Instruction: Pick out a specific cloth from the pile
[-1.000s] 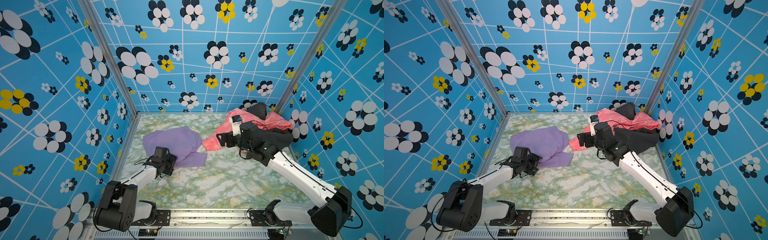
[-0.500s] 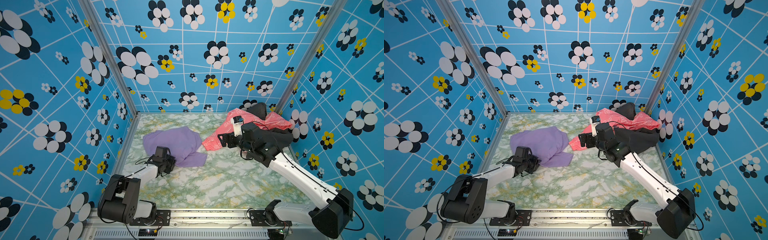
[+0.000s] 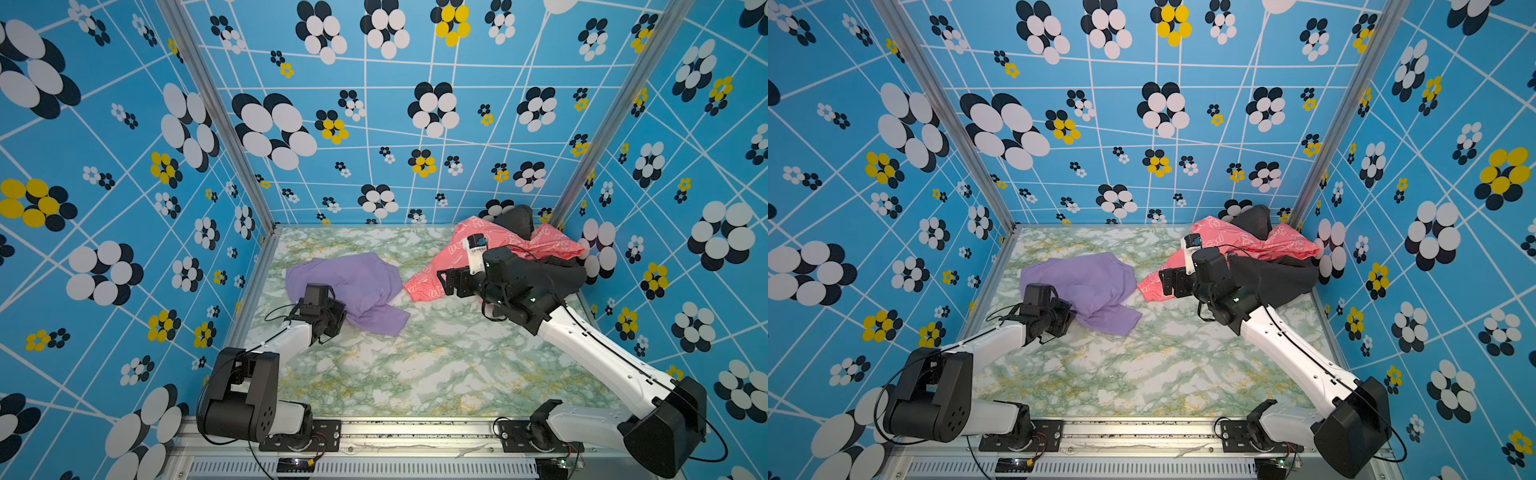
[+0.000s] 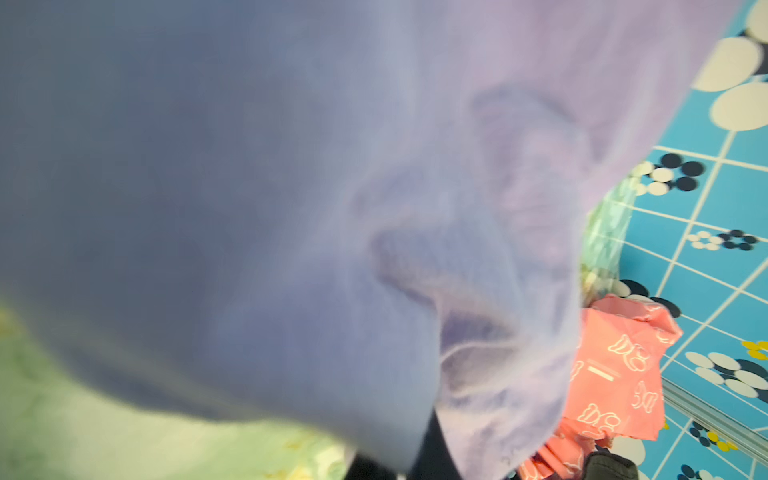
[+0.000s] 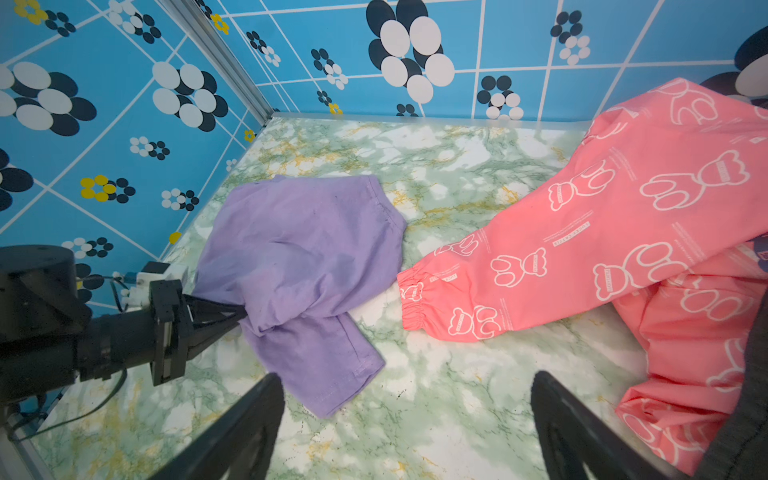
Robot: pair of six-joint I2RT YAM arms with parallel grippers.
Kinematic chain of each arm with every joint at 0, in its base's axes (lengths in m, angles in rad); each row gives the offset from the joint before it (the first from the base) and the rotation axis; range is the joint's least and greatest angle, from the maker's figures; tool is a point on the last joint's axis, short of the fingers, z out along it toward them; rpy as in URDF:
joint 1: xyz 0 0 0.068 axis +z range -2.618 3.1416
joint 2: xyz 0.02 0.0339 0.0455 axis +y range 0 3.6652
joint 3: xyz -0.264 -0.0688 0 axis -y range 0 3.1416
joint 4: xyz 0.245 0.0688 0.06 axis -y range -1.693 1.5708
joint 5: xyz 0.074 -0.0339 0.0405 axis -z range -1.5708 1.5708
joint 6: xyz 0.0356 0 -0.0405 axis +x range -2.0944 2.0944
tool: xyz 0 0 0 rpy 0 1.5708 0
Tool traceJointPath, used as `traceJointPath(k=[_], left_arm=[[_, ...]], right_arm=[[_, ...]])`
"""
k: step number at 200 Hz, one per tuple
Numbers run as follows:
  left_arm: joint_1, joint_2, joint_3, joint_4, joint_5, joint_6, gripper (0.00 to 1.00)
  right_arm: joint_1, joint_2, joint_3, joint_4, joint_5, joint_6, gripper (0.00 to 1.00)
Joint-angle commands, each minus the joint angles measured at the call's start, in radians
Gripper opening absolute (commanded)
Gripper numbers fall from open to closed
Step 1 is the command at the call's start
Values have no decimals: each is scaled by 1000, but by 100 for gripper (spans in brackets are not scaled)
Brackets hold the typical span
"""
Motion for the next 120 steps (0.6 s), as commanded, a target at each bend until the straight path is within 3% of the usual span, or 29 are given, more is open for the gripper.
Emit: traceJointPath(k=[1,60,78,97,120], left_arm=[[35,9,202,-57,-20,152,0],[112,257,860,-192,138,208,0],[115,287,1020,-237,135,256,0],[122,267,1048,-261,97,312,0],[140,201,853,-205,62,308,0]], right_arm=[[-9,-18,-3,18,3,-9,95],[-21,-31,13,21,13,-13,95],[-24,-54,-2,25,20,-20,95],[-29,-80,-25,29,22,-33,95],[-32,-102,-59,39,21,-43,95]])
